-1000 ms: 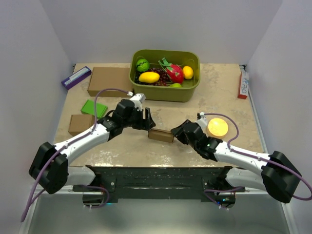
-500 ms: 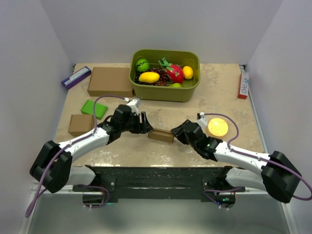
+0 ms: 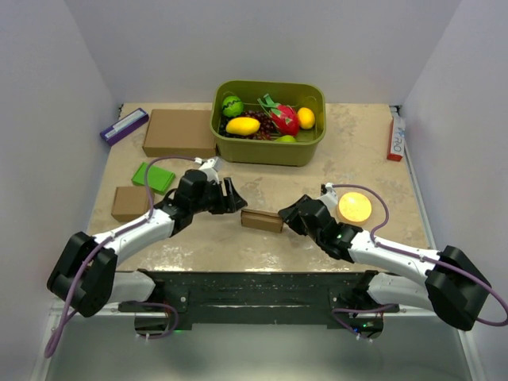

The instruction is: Fold the paper box

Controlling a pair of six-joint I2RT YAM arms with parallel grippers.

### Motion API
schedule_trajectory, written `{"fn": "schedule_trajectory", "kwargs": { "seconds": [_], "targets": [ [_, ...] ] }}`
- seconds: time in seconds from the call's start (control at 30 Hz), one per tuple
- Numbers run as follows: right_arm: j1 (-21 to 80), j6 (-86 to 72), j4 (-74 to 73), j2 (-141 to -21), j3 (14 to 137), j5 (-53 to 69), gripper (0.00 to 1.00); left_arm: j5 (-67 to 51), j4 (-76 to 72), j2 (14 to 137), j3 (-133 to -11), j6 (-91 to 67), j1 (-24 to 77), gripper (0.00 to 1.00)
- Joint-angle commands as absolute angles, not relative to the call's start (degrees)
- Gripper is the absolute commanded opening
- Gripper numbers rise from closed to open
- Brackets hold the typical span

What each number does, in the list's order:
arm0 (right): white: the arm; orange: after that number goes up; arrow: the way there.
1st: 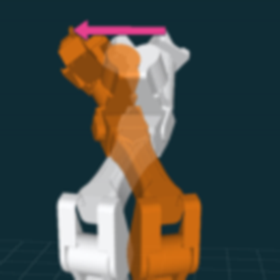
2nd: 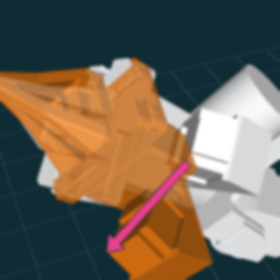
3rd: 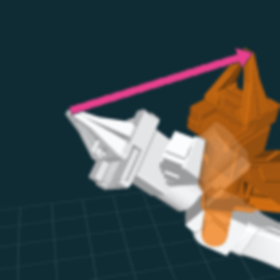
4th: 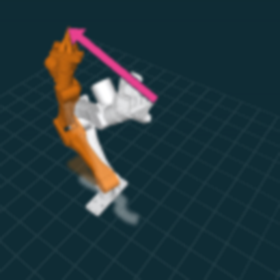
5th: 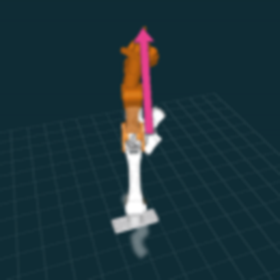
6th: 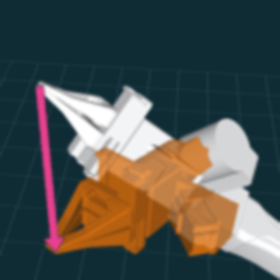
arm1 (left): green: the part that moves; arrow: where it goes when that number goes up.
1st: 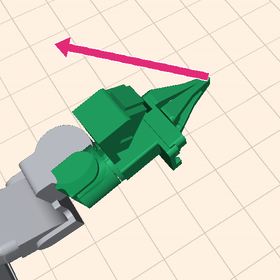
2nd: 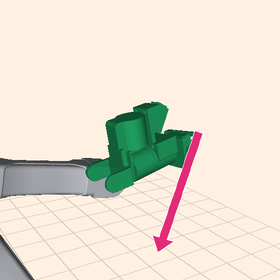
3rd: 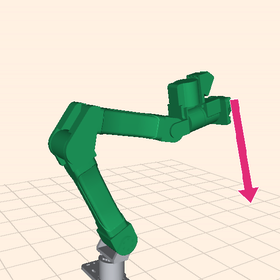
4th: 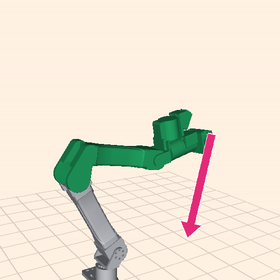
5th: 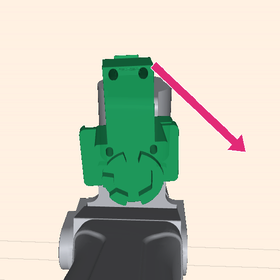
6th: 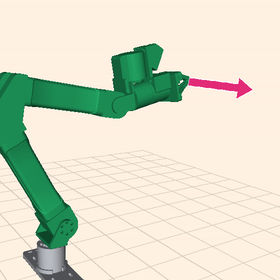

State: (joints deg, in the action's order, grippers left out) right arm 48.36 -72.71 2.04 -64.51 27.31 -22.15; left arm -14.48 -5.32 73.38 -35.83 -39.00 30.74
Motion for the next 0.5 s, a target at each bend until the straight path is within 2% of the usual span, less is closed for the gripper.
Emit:
{"fn": "schedule_trajectory", "kwargs": {
  "seconds": [0.0, 0.47],
  "targets": [
    [48.7, -71.5, -1.7, -65.6, 27.7, -24.2, 0.36, -17.7, -8.5, 73.8, -35.0, -40.0, 29.6, 0.64],
    [48.7, -71.3, -1.8, -66.2, 27.9, -24.4, 0.36, -21.9, -10.8, 74.7, -30.6, -41.3, 29.6, 0.48]
  ]
}}
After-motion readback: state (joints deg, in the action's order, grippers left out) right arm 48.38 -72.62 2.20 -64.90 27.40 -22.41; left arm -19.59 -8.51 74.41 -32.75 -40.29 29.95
